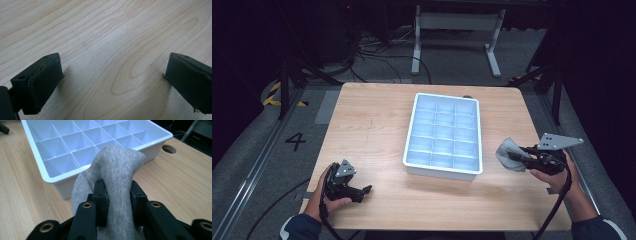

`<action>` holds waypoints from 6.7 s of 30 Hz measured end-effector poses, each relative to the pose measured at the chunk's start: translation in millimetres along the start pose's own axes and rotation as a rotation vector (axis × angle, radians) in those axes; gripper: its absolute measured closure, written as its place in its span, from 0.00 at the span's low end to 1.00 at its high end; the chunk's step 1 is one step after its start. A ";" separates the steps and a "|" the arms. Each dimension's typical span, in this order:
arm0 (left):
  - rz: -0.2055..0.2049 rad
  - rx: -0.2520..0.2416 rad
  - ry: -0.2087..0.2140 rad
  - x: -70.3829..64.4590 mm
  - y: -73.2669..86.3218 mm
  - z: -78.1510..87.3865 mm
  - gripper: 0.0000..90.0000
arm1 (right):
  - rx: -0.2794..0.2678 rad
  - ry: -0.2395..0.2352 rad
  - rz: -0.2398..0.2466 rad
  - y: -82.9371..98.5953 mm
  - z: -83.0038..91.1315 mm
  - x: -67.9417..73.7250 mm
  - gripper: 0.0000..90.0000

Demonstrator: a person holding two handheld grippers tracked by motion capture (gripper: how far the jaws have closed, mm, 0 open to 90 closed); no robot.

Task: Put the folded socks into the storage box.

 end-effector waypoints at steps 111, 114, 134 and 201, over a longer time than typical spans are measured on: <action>0.000 0.000 -0.001 0.0 0.0 0.1 0.02 | 0.569 -0.176 0.387 -46.0 -167.6 36.2 0.80; 0.000 0.000 0.000 0.0 0.0 0.0 0.02 | 0.589 -0.183 0.391 -46.2 -170.1 35.1 0.81; -0.001 0.001 0.000 0.0 0.0 0.1 0.02 | 0.743 -0.183 0.414 -38.6 -189.4 36.0 0.77; 0.000 0.000 0.000 -0.1 0.0 0.0 0.02 | 0.564 -0.133 0.335 -45.0 -155.5 29.2 0.79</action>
Point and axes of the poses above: each handheld gripper's, and its own axes: z roughly backward along the jaws, y roughly out of its underside, x roughly to its left, the point moved 3 cm from there along -z, roughly forward along the jaws, and after that the axes turned 8 degrees about -x, right-handed, at the moved point
